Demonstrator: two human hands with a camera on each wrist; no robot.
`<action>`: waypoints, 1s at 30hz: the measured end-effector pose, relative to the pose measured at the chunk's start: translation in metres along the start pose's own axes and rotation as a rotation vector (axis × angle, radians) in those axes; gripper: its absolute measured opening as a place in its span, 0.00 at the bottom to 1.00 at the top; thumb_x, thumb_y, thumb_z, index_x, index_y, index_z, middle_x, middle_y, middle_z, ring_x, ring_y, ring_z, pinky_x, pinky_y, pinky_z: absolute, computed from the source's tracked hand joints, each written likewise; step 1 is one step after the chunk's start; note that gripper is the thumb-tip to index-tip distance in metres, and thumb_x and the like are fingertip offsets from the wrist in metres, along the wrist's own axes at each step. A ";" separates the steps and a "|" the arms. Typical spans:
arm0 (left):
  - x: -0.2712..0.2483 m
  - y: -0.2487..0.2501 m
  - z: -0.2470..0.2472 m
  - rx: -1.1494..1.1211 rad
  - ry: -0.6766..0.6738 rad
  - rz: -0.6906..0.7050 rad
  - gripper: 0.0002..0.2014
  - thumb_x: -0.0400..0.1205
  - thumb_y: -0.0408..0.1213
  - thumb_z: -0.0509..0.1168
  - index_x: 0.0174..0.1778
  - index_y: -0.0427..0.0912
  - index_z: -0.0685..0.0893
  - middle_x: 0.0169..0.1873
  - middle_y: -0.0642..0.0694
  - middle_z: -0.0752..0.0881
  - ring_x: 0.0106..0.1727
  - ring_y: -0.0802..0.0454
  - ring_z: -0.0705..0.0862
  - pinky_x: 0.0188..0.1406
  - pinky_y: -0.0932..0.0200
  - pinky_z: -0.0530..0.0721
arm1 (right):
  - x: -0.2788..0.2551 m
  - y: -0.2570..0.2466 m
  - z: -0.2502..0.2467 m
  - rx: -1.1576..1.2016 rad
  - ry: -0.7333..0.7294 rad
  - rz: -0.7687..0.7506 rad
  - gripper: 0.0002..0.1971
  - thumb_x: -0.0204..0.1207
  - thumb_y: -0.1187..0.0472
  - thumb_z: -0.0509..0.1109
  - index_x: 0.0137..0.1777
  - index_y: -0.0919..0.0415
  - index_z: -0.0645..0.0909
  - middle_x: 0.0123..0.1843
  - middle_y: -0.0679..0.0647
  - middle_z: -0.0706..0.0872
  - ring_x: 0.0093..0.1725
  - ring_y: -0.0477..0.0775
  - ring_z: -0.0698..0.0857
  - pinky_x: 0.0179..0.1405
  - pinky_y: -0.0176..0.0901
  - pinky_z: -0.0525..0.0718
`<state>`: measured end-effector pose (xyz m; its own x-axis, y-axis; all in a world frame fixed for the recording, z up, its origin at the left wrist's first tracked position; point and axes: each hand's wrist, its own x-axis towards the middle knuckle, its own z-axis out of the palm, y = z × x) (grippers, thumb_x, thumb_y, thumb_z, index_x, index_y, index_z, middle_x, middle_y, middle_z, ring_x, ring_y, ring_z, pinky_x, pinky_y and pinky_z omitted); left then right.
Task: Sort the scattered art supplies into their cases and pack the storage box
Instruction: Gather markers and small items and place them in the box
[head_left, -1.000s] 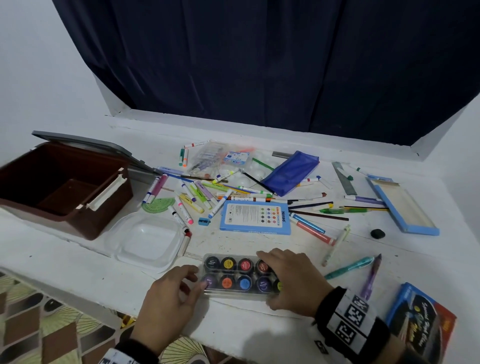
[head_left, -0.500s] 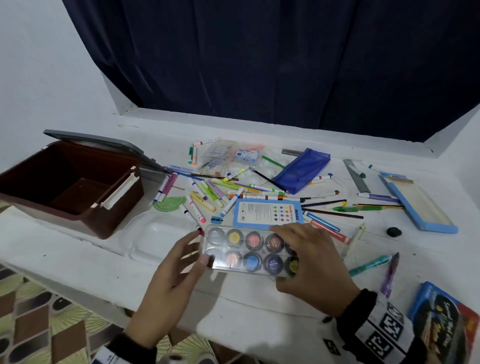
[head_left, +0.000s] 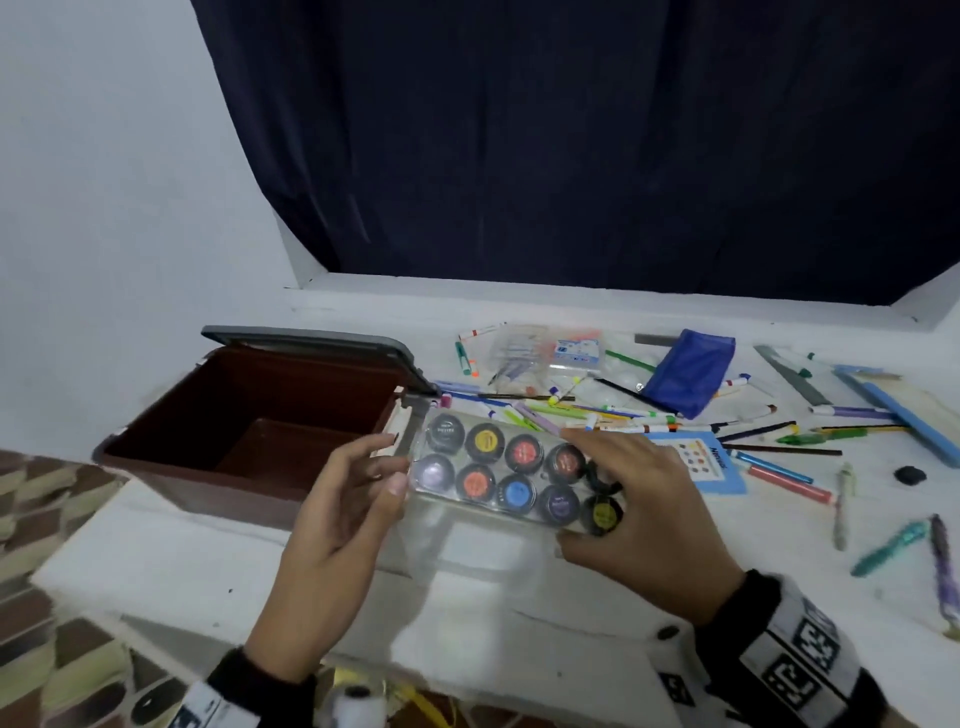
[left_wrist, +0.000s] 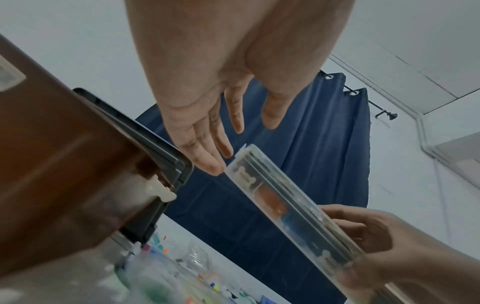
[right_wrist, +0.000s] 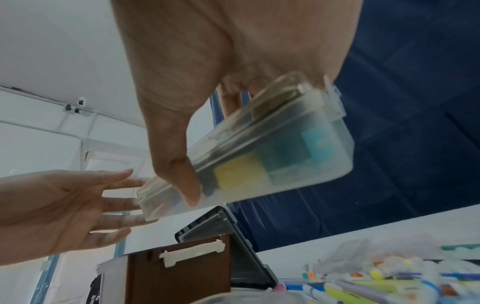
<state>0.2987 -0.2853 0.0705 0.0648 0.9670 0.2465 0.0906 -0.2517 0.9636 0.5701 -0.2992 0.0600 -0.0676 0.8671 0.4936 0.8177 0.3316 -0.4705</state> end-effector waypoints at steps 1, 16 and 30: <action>0.003 -0.001 -0.014 0.002 0.002 0.005 0.17 0.81 0.39 0.66 0.66 0.48 0.81 0.57 0.48 0.89 0.61 0.50 0.88 0.65 0.43 0.86 | 0.005 -0.009 0.008 0.007 0.019 -0.008 0.44 0.48 0.48 0.78 0.71 0.52 0.81 0.65 0.44 0.85 0.65 0.51 0.83 0.62 0.57 0.79; 0.057 -0.017 -0.143 0.133 -0.027 0.081 0.15 0.82 0.45 0.64 0.66 0.54 0.80 0.58 0.52 0.88 0.58 0.55 0.88 0.58 0.49 0.86 | 0.088 -0.105 0.081 -0.109 -0.016 -0.139 0.40 0.51 0.45 0.76 0.69 0.52 0.83 0.61 0.43 0.87 0.60 0.50 0.85 0.56 0.52 0.80; 0.141 -0.057 -0.209 0.490 -0.069 0.168 0.15 0.84 0.52 0.62 0.67 0.60 0.78 0.60 0.61 0.83 0.64 0.61 0.82 0.61 0.58 0.82 | 0.161 -0.124 0.137 -0.252 -0.265 -0.150 0.35 0.58 0.34 0.71 0.66 0.48 0.83 0.52 0.41 0.87 0.50 0.49 0.85 0.50 0.48 0.82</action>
<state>0.0946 -0.1264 0.0715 0.1822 0.9110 0.3699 0.5270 -0.4081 0.7455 0.3794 -0.1494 0.0977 -0.3151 0.8929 0.3217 0.9001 0.3886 -0.1969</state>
